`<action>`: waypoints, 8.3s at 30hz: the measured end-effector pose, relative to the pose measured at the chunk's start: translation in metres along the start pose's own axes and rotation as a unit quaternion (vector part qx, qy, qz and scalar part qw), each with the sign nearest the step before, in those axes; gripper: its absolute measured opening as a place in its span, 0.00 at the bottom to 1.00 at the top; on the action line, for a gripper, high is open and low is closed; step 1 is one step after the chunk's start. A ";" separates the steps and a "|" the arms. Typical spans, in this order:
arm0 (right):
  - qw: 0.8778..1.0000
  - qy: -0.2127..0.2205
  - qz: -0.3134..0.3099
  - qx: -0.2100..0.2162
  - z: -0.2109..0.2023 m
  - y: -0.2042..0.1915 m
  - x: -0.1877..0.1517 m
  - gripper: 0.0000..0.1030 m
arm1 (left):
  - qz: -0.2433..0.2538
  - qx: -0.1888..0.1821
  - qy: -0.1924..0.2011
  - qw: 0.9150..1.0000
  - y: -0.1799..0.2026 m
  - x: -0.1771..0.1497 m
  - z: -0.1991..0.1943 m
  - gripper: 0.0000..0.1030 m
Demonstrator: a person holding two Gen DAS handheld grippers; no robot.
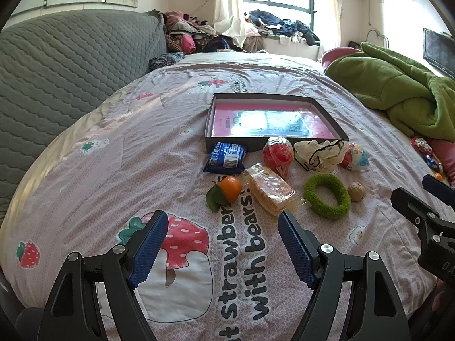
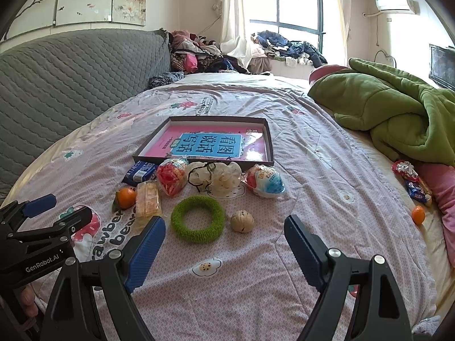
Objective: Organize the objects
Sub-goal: 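Reach the left gripper to the mandarin while the right gripper reaches the walnut, then close the left gripper on the mandarin while the right gripper grasps the walnut, then carry the mandarin and walnut over the tray with both grippers, then open both grippers to drop the mandarin and walnut onto the book, then withdraw both grippers from the tray toward the remaining items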
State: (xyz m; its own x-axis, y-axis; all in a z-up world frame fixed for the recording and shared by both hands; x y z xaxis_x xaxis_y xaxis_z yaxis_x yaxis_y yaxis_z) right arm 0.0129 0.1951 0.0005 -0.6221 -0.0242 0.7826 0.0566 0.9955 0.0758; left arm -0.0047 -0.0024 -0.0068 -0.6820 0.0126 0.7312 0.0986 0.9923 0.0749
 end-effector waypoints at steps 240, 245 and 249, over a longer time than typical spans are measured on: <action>0.996 -0.037 -0.070 0.034 0.037 0.014 0.137 0.47 | 0.053 -0.045 -0.060 0.996 0.028 0.145 0.060 0.58; 0.995 -0.033 -0.086 0.022 0.029 0.009 0.122 0.47 | 0.050 -0.052 -0.063 0.995 0.030 0.131 0.055 0.58; 0.995 -0.032 -0.098 0.013 0.028 0.004 0.108 0.47 | 0.048 -0.055 -0.061 0.996 0.032 0.121 0.052 0.58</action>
State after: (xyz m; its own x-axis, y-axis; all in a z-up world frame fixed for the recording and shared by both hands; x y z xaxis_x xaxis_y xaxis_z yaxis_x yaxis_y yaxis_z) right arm -0.0758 0.1989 0.0677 -0.6678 -0.2137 0.7130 -0.0911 0.9742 0.2066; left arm -0.1218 0.0369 0.0486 -0.7476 0.1279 0.6518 0.2411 0.9666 0.0869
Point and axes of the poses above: each gripper's, at about its wrist camera, not at the fingertips, and z roughly the way its jaws point, y to its right, x to its top, the point moved 1 cm from there along z, roughly the way its jaws point, and after that the axes turned 8 degrees about -x, right-handed, at the moved point
